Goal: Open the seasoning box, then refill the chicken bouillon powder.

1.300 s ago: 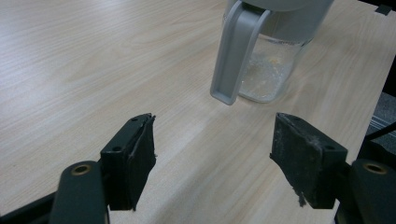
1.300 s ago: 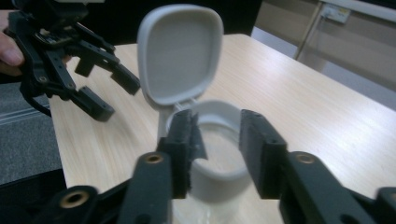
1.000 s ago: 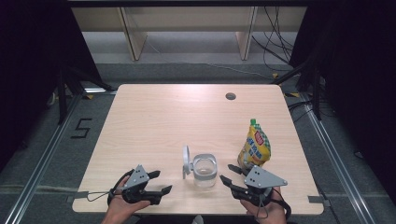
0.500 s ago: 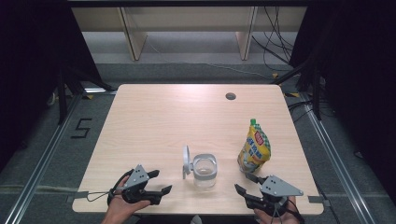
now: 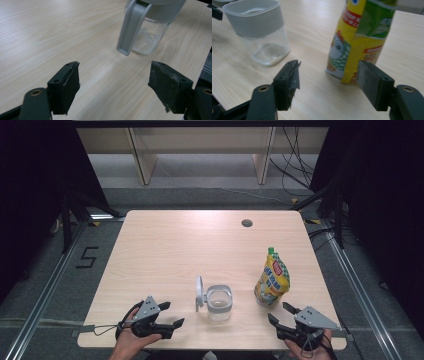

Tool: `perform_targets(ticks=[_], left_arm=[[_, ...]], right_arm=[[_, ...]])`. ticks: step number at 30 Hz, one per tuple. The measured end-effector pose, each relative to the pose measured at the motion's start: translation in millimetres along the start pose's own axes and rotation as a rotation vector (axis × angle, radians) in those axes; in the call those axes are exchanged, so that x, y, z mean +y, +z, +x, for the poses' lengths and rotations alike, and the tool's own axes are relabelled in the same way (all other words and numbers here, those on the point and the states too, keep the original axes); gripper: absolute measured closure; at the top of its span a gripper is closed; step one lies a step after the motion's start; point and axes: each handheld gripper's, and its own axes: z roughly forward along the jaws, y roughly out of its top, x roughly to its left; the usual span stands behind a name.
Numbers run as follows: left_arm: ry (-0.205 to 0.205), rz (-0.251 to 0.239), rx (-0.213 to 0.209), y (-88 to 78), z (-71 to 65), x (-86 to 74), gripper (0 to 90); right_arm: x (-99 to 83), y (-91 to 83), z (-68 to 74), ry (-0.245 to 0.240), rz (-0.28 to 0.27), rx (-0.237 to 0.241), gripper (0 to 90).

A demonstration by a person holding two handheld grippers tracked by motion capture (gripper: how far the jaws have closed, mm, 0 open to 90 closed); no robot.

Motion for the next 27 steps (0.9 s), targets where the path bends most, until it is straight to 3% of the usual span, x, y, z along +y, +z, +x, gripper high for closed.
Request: perform_targets(ticks=[3, 4, 5, 6, 7, 9, 10, 12, 13, 18, 19, 20, 21, 24, 26, 27], left_arm=[[-0.013, 0.004, 0.008, 1.1, -1.4, -0.7, 23.9], [-0.017, 0.005, 0.008, 1.2, -1.7, -0.7, 23.9], [-0.020, -0.006, 0.006, 1.2, -2.6, -0.4, 23.9], [-0.008, 0.001, 0.002, 0.7, -2.0, 0.0, 23.9], [-0.024, -0.004, 0.001, 1.3, -3.1, -0.2, 24.0], [0.009, 0.004, -0.003, 1.2, -1.5, 0.1, 24.2], [0.003, 0.001, -0.006, 2.1, -1.6, -0.2, 24.3], [-0.014, 0.006, -0.005, 2.0, -2.0, -0.4, 24.4], [-0.017, 0.006, 0.001, 1.8, -2.2, -0.7, 24.5], [0.016, 0.006, 0.011, -0.9, 0.1, -0.4, 24.5], [-0.008, 0.004, 0.003, -0.1, -0.8, -0.8, 24.5], [-0.003, 0.013, 0.009, 0.1, -0.3, -0.7, 24.6], [0.015, 0.014, 0.011, 0.5, 0.2, -0.3, 24.6], [-0.007, 0.011, -0.003, 2.2, -2.1, -0.6, 24.7], [0.037, 0.025, 0.005, 1.0, -1.0, 0.2, 24.6], [0.003, 0.017, 0.004, 1.6, -3.2, -0.9, 24.7]], right_arm=[[-0.1, -1.4, -2.1, 0.042, 0.008, -0.041, 30.2], [0.1, -0.1, -5.8, 0.020, -0.014, -0.045, 29.3], [-0.5, -1.8, -3.6, 0.060, 0.005, -0.063, 28.8], [-0.4, -0.8, -8.7, 0.020, -0.006, -0.053, 27.6], [-0.5, 0.3, -9.4, 0.022, -0.021, -0.053, 25.5], [-1.0, 1.2, -10.2, 0.041, -0.018, -0.066, 21.4], [-1.2, 2.5, -11.5, 0.032, -0.015, -0.065, 19.5], [-1.1, 4.1, -9.2, 0.072, -0.007, -0.069, 14.4], [-0.3, 5.0, -11.8, 0.041, -0.006, -0.060, 15.7], [2.2, 11.8, -8.9, 0.034, -0.023, -0.087, 15.1], [2.7, 13.0, -8.8, 0.042, -0.024, -0.081, 15.2], [2.6, 15.6, -9.3, 0.041, -0.028, -0.089, 15.2], [3.0, 16.6, -11.6, 0.001, -0.032, -0.110, 15.2], [3.1, 21.3, -15.2, 0.048, -0.019, -0.117, 15.3], [3.5, 22.7, -20.2, 0.046, -0.027, -0.131, 15.3], [3.6, 24.3, -20.8, 0.068, -0.037, -0.125, 15.3]])
